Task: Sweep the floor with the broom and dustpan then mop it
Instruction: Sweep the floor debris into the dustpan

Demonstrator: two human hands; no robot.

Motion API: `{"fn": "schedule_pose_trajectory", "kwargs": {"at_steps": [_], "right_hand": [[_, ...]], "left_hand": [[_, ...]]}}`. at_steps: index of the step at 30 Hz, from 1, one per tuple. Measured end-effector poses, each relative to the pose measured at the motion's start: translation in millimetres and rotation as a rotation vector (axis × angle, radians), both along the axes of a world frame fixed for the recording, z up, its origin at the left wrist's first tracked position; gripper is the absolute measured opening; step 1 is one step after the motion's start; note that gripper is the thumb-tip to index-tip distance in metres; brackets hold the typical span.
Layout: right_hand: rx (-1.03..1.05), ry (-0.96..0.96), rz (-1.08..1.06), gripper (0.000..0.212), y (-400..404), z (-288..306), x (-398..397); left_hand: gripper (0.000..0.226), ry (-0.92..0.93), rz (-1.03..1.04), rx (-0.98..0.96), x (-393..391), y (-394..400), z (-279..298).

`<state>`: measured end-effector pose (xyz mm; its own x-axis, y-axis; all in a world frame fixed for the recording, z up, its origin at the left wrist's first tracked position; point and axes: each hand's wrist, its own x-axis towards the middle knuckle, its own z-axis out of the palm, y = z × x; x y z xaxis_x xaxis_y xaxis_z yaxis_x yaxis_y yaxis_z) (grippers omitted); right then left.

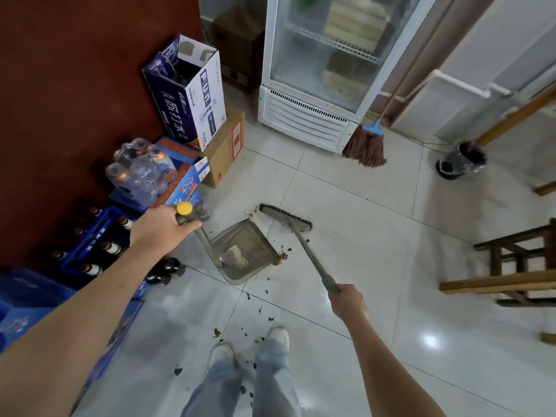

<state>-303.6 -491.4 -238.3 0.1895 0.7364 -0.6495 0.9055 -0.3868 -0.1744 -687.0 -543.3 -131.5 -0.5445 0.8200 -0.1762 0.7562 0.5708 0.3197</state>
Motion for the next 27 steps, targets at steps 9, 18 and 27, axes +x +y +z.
{"fn": "schedule_pose_trajectory", "kwargs": {"at_steps": [9,18,27], "right_hand": [[0.037,-0.025,-0.044,0.022,56,3,-1],[-0.006,-0.015,-0.058,0.025,99,-7,16],[-0.069,0.037,-0.139,0.028,39,-16,16]], "left_hand": [[0.049,0.01,0.047,-0.055,4,14,-2],[0.053,0.034,0.055,-0.064,0,16,-13],[0.047,-0.006,0.051,-0.042,7,2,-8]]}}
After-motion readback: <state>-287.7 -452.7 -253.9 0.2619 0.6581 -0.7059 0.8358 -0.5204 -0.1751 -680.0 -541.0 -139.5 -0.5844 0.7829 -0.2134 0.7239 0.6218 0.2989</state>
